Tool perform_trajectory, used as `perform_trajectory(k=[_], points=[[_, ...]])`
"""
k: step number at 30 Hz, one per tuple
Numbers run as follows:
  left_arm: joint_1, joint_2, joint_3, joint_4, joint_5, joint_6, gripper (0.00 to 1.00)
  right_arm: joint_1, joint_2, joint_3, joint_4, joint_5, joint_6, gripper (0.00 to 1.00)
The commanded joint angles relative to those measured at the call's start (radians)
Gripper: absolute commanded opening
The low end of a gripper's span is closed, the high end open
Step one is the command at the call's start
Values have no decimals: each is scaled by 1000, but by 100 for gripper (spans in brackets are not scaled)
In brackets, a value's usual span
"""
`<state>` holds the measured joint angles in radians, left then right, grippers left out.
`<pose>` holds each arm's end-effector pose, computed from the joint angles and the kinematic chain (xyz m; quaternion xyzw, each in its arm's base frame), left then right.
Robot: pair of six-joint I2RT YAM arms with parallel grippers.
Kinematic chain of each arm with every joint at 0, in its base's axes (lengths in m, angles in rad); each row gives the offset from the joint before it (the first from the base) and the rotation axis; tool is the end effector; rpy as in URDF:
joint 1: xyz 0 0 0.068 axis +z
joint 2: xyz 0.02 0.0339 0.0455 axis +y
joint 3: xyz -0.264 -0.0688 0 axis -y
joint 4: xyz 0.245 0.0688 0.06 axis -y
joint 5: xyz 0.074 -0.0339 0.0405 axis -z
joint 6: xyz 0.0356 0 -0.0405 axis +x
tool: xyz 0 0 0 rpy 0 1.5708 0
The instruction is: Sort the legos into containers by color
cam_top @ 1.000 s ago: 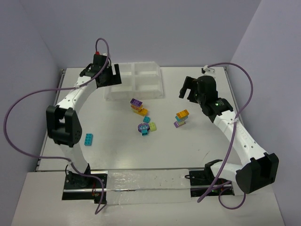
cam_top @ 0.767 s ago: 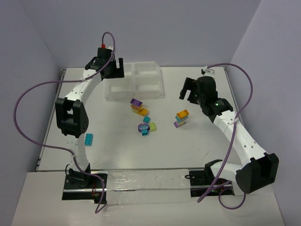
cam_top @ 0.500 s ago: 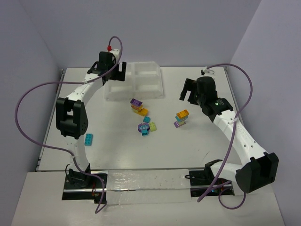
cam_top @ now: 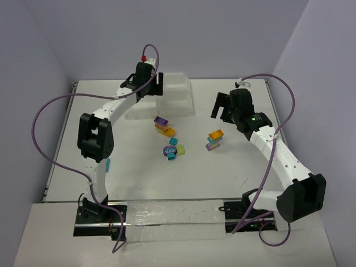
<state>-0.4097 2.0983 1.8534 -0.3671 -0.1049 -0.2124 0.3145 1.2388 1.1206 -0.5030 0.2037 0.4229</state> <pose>0.4552 -0.1936 0.2776 0.0632 0.8841 -0.0967 0.4527 0.2617 0.0776 0.3304 0.0943 0.8810 0.0796 0.4568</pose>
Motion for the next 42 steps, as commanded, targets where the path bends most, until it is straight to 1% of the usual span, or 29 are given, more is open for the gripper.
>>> perform_trajectory(k=[1, 4, 6, 9, 12, 16, 22, 25, 27, 30, 32, 34, 35, 37, 38, 39, 40, 42], points=[[-44, 42, 41, -32, -152, -144, 82, 1, -10, 39, 0, 6, 8, 100], [-67, 42, 24, -22, -207, -172, 78, 1, -12, 41, -2, 6, 7, 100], [-92, 47, 17, -16, -250, -179, 78, 3, -13, 42, -2, 5, 9, 100], [-104, 76, 41, -50, -329, -218, 78, 1, -15, 42, -5, 3, 8, 100], [-104, 80, 30, -58, -375, -271, 75, 1, -13, 42, -8, 5, 7, 100], [-104, 90, 11, -36, -406, -307, 70, 1, -16, 39, -10, 3, 6, 100], [-104, 155, 85, -65, -396, -329, 67, 1, -13, 41, -10, -15, 13, 100], [-104, 188, 116, -88, -392, -333, 64, 1, -15, 41, -11, -8, 10, 100], [-104, 195, 122, -89, -393, -329, 57, 1, -18, 39, -14, -3, 8, 100], [-104, 197, 125, -98, -410, -336, 49, 1, -18, 40, -13, -1, 5, 100], [-103, 196, 129, -114, -425, -349, 39, 1, -14, 39, -12, -7, 5, 100], [-102, 195, 132, -128, -443, -374, 34, 3, -11, 39, -11, -13, 8, 100], [-99, 193, 133, -146, -451, -397, 30, 3, -10, 39, -11, -18, 7, 100], [-93, 181, 132, -169, -460, -467, 18, 1, -7, 39, -9, -28, 11, 100], [-91, 175, 128, -176, -457, -494, 14, 1, -8, 39, -9, -31, 10, 100], [-87, 163, 118, -188, -455, -542, 6, 1, -7, 39, -8, -34, 10, 100], [-84, 154, 112, -201, -455, -584, 1, 0, -8, 39, -9, -35, 10, 100], [-67, 135, 93, -236, -467, -687, 0, 1, -9, 40, -11, -36, 5, 100]])
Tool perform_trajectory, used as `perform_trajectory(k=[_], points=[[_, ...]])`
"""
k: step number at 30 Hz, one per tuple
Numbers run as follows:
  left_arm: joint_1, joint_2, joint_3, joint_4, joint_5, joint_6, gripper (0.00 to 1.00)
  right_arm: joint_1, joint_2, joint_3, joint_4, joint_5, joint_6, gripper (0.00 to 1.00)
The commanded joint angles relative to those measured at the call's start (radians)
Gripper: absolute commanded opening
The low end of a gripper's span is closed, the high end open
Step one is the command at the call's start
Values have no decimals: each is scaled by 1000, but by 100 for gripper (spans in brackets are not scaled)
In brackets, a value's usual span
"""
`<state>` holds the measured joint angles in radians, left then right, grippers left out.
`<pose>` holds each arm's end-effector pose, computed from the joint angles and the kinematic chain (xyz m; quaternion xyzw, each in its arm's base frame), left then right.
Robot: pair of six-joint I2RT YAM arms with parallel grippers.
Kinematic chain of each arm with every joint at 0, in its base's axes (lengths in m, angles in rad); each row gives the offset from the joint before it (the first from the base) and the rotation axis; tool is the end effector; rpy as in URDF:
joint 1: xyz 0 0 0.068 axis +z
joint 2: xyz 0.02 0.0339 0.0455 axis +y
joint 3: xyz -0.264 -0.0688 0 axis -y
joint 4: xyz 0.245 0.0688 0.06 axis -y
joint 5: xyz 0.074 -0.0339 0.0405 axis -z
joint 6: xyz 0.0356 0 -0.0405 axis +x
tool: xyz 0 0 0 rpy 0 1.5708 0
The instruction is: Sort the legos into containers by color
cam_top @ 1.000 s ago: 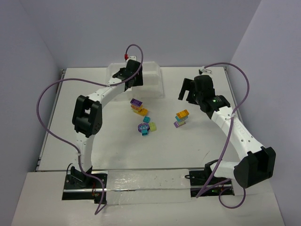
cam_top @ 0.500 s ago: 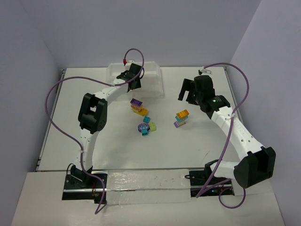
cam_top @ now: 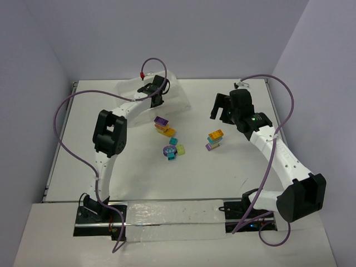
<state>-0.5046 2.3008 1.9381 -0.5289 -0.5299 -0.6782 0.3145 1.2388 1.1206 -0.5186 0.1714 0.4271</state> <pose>0.4570 -0.2319 0.1979 -0.1658 0.8990 0.0257 0.4045 0.2606 0.0784 0.3289 0.0885 0.8861 0.0913 0.4458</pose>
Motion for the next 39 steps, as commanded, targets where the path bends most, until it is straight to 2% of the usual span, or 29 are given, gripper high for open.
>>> perform_trajectory(k=[1, 3, 8, 14, 16, 18, 20, 21, 26, 31, 35, 39], points=[[37, -76, 1, -93, -48, -267, 0, 2, -10, 42, 3, -5, -1, 100], [57, -99, -24, -131, -51, -379, 0, 1, -14, 40, 0, -4, -2, 100], [113, -143, -83, -231, -68, -524, 0, 1, -21, 32, -6, -6, -7, 100], [169, -242, -222, -242, -52, -666, 1, 1, -19, 15, -1, -18, -5, 100], [172, -260, -246, -210, -35, -657, 12, 1, -13, 15, -1, -24, -3, 100], [170, -259, -238, -194, 4, -630, 43, 1, -13, 14, 2, -27, 0, 100], [169, -250, -208, -188, 30, -572, 85, 1, -14, 12, 4, -28, 1, 100], [168, -247, -193, -186, 41, -542, 97, 1, -16, 9, 5, -29, 1, 100], [167, -305, -164, -155, 72, -327, 99, 2, -29, -12, 10, -25, 6, 100], [168, -438, -224, -89, 95, 42, 99, 1, -36, -23, 11, -17, 6, 100], [208, -567, -348, -60, 115, 374, 99, 1, -33, -22, 11, -7, -5, 100], [297, -626, -425, -71, 265, 524, 99, 1, -13, -16, 17, -22, -4, 100]])
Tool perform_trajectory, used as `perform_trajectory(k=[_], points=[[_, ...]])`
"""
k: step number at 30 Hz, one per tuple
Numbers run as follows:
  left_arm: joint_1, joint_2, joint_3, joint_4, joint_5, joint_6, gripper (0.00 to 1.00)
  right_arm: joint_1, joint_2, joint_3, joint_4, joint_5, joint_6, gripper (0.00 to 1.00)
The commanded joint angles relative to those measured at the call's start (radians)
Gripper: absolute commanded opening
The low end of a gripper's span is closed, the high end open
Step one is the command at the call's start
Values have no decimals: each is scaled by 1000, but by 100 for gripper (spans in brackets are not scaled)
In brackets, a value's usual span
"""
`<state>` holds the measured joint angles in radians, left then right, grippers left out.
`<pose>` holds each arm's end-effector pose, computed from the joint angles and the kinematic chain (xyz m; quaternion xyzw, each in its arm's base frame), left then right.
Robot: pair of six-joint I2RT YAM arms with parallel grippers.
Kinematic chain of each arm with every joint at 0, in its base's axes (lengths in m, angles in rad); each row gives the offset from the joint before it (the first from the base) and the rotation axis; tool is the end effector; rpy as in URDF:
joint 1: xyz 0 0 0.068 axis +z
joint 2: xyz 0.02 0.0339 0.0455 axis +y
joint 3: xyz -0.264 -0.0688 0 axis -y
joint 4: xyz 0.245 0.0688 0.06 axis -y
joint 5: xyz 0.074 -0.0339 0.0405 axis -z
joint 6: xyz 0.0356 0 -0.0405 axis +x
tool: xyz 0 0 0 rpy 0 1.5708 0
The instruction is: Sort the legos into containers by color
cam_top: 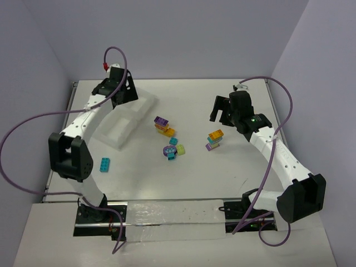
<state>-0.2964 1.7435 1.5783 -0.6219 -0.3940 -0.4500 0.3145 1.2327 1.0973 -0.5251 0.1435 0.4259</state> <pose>0.3792 -0.1015 0.3168 -0.1441 0.8979 0.0319 0.4147 0.2579 0.0785 0.3219 0.0813 0.8927 0.0986 0.4321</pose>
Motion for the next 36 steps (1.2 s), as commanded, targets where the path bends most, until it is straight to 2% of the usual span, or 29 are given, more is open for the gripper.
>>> perform_trajectory(k=[1, 10, 22, 25, 29, 34, 36], points=[[113, -76, -86, 29, 151, 319, 99, 1, 0, 13, 23, -2, 0, 100], [205, -21, -168, 99, 226, 426, 99, 1, 2, 24, 19, -22, 7, 100], [259, 94, -169, 141, 261, 424, 93, 1, 3, 33, 6, -21, 13, 100], [261, 112, -170, 148, 273, 420, 87, 1, 7, 36, 7, -22, 14, 100], [261, 124, -173, 144, 284, 406, 74, 0, 9, 42, 5, -21, 15, 100], [261, 91, -194, 163, 292, 358, 40, 1, 20, 54, 4, -23, 14, 100], [261, 74, -201, 173, 297, 334, 37, 1, 24, 61, 2, -25, 13, 100]])
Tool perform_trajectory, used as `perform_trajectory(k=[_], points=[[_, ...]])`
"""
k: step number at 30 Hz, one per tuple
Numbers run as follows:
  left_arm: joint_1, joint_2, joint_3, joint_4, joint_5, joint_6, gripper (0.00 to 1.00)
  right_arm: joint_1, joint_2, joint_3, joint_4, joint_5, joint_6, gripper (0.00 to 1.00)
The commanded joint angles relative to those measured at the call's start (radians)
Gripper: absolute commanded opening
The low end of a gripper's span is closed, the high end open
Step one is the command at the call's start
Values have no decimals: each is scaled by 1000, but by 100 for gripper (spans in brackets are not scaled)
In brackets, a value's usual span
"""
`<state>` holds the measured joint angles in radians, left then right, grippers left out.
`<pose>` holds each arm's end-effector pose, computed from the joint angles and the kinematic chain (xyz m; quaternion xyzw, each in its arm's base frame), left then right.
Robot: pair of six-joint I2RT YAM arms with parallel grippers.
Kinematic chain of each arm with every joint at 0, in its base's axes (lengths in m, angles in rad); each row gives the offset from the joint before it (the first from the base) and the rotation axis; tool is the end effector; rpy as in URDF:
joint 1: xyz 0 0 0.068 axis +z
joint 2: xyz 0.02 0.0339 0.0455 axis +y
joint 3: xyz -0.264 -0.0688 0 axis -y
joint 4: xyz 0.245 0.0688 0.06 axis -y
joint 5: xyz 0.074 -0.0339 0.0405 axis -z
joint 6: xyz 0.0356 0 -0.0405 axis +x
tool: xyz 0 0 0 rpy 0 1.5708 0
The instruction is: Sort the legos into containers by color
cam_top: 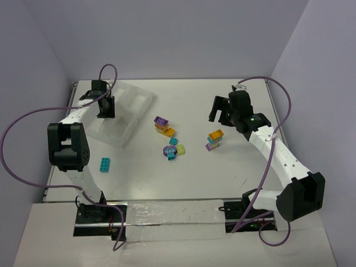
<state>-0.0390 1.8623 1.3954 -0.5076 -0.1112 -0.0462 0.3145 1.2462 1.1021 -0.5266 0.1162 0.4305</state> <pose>0.4029 -0.0118 0.2192 -0.0198 0.9543 0.0406 0.2953 0.2605 0.0804 0.3199 0.0773 0.8959 0.1094 0.4235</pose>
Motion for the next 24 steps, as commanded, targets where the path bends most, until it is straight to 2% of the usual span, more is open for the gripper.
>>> perform_trajectory(k=[1, 7, 14, 18, 20, 21, 24], points=[[4, -49, -19, 64, 24, -79, 35, 0, 14, 57, 4, 1, 5, 100], [-1, -65, -4, 96, 83, -149, 19, 1, 24, 67, 5, -7, 5, 100], [-51, -32, 38, 110, 102, -192, 19, 1, 14, 51, 6, 1, 10, 100], [-109, 7, 88, 80, 51, -247, 20, 1, 10, 39, 8, 3, 16, 100], [-123, 25, 103, 72, 13, -288, 21, 1, 8, 38, 8, 1, 17, 100], [-128, 33, 109, 71, 0, -306, 26, 1, 6, 36, 8, 0, 17, 100], [-137, 44, 129, 61, -33, -348, 47, 1, -1, 33, 4, 2, 16, 100]])
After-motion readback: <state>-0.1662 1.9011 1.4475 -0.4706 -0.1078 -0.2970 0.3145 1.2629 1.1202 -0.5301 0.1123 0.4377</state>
